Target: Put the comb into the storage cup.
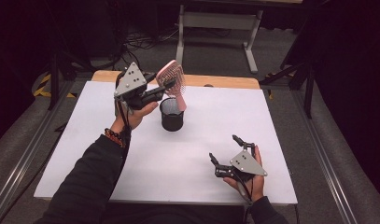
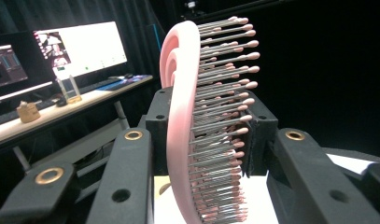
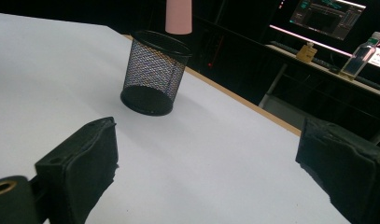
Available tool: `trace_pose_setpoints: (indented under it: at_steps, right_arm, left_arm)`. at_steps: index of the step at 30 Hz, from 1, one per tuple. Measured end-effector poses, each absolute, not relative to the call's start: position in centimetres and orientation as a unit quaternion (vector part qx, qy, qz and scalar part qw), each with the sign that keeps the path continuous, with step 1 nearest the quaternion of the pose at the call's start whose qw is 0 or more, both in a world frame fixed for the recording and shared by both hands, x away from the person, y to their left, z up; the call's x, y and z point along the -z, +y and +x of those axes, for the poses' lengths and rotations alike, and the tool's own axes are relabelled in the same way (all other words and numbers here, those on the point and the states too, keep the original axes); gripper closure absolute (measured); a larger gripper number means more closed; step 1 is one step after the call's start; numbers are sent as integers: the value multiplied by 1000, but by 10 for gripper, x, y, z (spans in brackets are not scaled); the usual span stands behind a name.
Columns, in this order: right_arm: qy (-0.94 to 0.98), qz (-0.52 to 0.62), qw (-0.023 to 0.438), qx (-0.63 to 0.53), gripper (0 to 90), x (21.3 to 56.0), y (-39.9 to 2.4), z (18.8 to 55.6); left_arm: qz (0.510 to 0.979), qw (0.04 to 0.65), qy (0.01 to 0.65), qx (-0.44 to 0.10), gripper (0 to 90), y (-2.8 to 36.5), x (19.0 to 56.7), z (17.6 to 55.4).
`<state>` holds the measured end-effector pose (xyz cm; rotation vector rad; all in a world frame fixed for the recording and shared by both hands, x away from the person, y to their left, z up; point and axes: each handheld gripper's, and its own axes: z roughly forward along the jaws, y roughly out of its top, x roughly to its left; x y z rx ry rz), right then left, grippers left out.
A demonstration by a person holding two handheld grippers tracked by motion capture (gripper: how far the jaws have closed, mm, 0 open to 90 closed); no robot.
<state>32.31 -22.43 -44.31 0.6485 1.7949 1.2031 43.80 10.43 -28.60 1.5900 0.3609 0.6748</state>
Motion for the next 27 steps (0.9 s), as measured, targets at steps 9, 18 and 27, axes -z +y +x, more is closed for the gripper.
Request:
trace_pose_setpoints:
  at_steps: [9, 18, 27]
  right_arm:
    - [721, 258, 428, -480, 60, 443, -224, 324]
    - [721, 260, 423, -483, 64, 444, -224, 323]
    - [720, 261, 422, -484, 67, 444, -224, 324]
  left_arm:
    - [701, 621, 183, -301, 634, 104, 292, 455]
    - [704, 609, 212, -298, 633, 110, 301, 474]
    - [710, 598, 232, -290, 633, 107, 316, 486]
